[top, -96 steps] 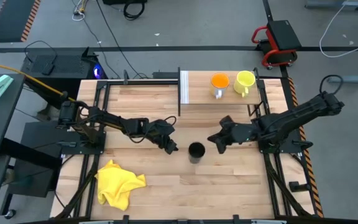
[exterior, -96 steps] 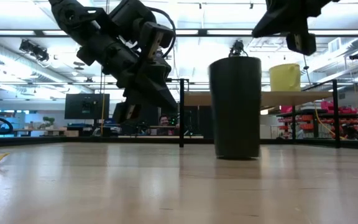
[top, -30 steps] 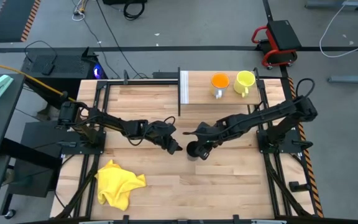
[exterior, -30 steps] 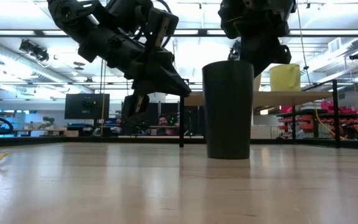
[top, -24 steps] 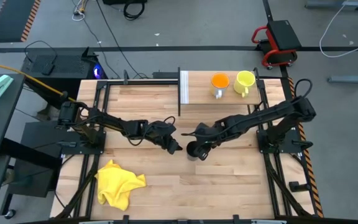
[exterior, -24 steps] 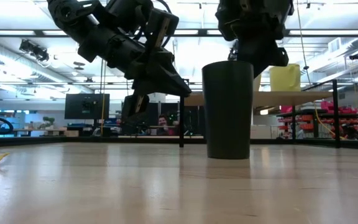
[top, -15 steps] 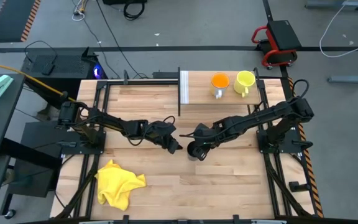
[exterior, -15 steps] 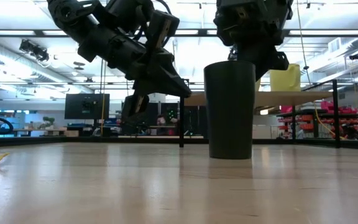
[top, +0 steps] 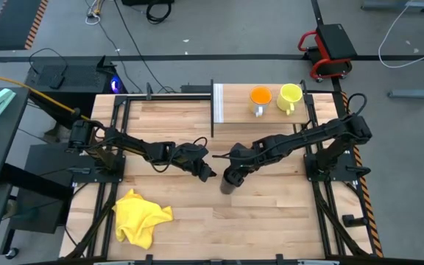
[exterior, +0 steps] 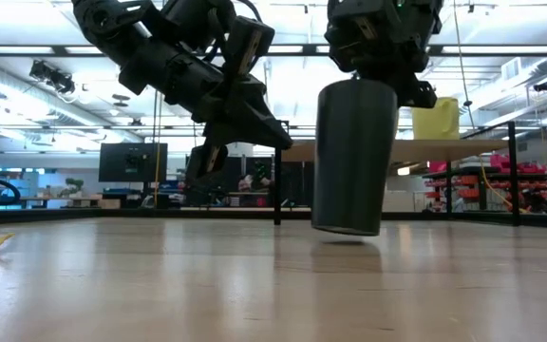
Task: Stack small to large cups/mugs on shelf
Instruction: Put the black cup on the shelf
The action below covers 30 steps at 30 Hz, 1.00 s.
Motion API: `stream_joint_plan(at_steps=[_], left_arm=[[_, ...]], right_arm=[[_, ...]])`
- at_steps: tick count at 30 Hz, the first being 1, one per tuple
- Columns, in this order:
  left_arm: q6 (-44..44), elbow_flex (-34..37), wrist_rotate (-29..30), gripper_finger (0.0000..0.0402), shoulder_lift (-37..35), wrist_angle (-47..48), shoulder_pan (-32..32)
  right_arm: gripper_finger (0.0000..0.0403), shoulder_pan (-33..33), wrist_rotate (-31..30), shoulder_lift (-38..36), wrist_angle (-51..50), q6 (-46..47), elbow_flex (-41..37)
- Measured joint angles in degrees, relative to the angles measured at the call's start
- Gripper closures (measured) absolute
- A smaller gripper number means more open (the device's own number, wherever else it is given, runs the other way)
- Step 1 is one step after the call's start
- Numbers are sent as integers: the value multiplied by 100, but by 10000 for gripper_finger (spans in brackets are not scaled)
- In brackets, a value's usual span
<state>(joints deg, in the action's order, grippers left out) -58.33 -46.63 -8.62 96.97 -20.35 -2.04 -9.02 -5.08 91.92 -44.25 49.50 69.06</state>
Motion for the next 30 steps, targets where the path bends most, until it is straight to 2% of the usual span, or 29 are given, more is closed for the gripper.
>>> stream_joint_plan(at_steps=[7,13,21,30], left_arm=[[44,0,12,388,0,2,0],[92,0,46,378,0,-4,50],[96,0,-63,388,0,-155,103],[92,0,-66,381,0,-206,103]], right_arm=[[391,0,-38,2,-59,-78,229],[398,63,-444,2,-1080,-478,1131],[398,587,-601,-1,-2472,-1144,2294],[398,1321,-599,-4,-3014,-2001,3196]])
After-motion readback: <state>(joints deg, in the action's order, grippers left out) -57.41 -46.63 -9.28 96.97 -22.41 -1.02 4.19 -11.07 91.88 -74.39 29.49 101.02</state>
